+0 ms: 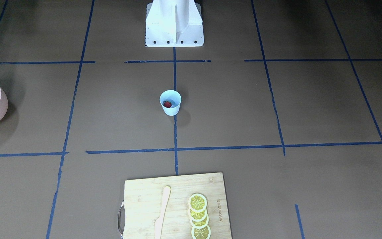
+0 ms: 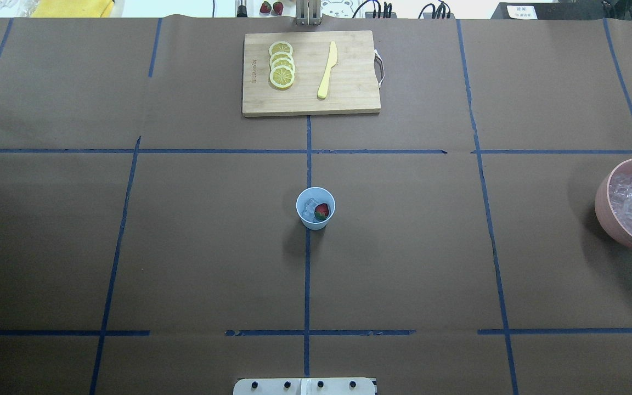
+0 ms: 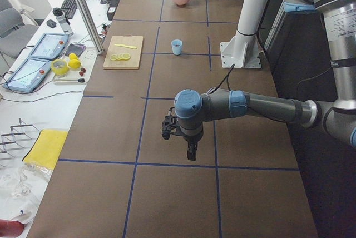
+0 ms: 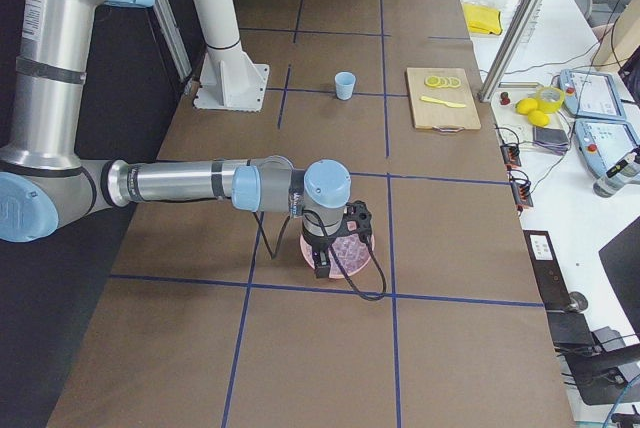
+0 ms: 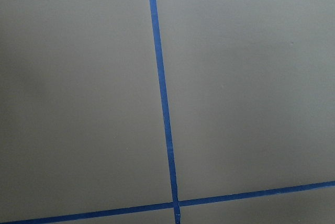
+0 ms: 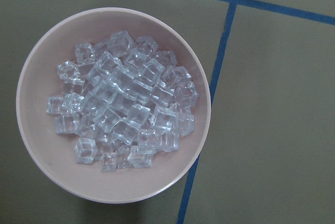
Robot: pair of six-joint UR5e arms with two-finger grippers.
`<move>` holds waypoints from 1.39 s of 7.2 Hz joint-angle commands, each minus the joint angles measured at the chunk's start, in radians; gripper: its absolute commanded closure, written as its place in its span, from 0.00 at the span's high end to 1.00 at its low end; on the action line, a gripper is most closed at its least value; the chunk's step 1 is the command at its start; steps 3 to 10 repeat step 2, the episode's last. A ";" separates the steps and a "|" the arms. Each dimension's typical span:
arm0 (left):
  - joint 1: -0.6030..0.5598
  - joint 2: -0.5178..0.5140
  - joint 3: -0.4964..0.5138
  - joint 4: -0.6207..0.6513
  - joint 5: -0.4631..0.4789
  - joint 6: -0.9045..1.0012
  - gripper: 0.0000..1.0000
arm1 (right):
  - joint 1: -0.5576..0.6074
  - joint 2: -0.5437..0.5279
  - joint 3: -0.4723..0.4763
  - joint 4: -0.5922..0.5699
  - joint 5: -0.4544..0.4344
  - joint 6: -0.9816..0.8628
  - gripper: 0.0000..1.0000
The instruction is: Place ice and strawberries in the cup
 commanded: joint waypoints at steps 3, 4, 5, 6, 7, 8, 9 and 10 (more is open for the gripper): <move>-0.002 -0.022 -0.037 0.077 0.000 0.000 1.00 | 0.001 -0.006 0.002 0.000 -0.002 0.005 0.99; -0.002 -0.022 -0.037 0.077 0.000 0.000 1.00 | 0.001 -0.006 0.002 0.000 -0.002 0.005 0.99; -0.002 -0.022 -0.037 0.077 0.000 0.000 1.00 | 0.001 -0.006 0.002 0.000 -0.002 0.005 0.99; -0.002 -0.022 -0.037 0.077 0.000 0.000 1.00 | 0.001 -0.006 0.002 0.000 -0.002 0.005 0.99; -0.002 -0.022 -0.037 0.077 0.000 0.000 1.00 | 0.001 -0.006 0.002 0.000 -0.002 0.005 0.99; -0.002 -0.022 -0.037 0.077 0.000 0.000 1.00 | 0.001 -0.006 0.002 0.000 -0.002 0.005 0.99; -0.002 -0.022 -0.037 0.077 0.000 0.000 1.00 | 0.001 -0.006 0.002 0.000 -0.002 0.005 0.99; -0.002 -0.022 -0.037 0.077 0.000 0.000 1.00 | 0.001 -0.006 0.002 0.000 -0.002 0.005 0.99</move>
